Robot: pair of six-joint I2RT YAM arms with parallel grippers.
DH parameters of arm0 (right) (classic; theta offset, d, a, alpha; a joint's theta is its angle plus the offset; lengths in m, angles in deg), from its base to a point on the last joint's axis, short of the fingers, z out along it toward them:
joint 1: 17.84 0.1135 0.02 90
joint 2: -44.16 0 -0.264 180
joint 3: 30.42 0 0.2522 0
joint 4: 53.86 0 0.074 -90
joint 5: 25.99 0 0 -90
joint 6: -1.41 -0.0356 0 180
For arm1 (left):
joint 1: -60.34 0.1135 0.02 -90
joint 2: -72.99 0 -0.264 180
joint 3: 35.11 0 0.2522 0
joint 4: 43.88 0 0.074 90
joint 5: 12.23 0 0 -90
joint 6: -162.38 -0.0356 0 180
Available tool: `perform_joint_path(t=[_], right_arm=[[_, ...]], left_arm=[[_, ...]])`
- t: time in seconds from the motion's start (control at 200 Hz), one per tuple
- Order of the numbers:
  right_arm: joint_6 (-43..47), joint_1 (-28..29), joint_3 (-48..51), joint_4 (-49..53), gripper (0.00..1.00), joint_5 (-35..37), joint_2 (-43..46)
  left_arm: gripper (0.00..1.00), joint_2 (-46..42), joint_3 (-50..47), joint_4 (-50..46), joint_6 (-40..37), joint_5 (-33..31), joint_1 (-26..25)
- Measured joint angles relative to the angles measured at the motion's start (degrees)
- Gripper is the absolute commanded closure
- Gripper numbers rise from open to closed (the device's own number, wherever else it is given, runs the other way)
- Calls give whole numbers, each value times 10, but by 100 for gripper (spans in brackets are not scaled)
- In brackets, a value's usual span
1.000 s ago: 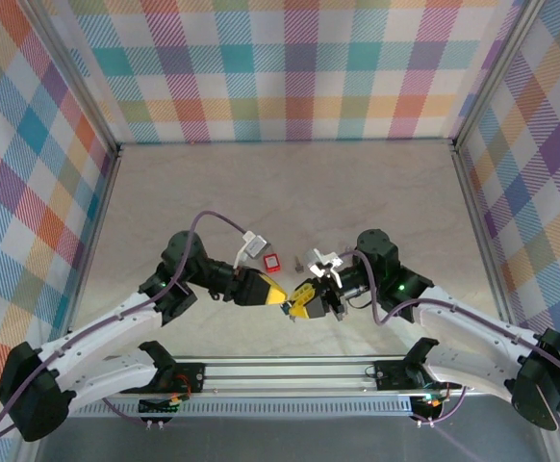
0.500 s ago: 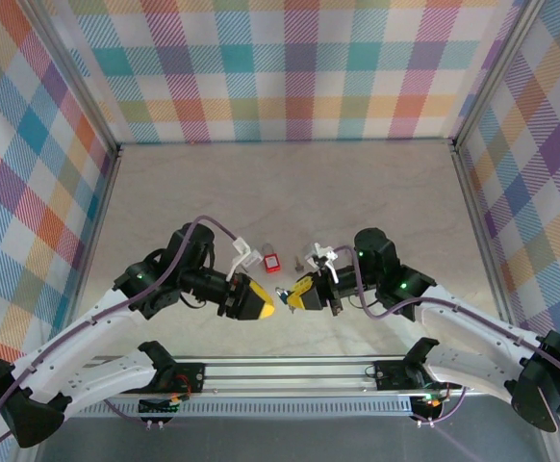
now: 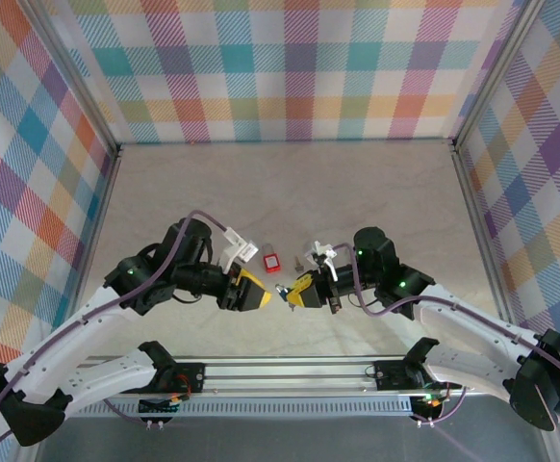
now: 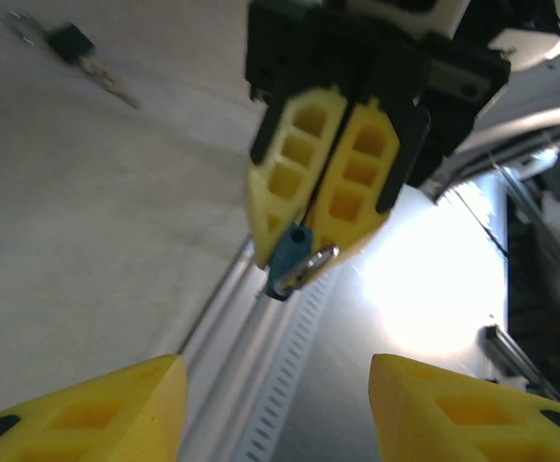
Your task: Lock with the key
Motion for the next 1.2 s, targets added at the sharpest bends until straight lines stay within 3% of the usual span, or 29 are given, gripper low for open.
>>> perform_joint_path(t=[0.305,0.84,1.2], right_arm=[[-5,1,0,-5,100,-2,-2],[-9,1,0,-4,100,4,-8],[-9,1,0,-4,100,9,-8]], left_arm=[[41,-4,1,6,44,-59,0],[35,-19,-29,31,82,-26,-5],[29,1,-30,33,94,-46,-34]])
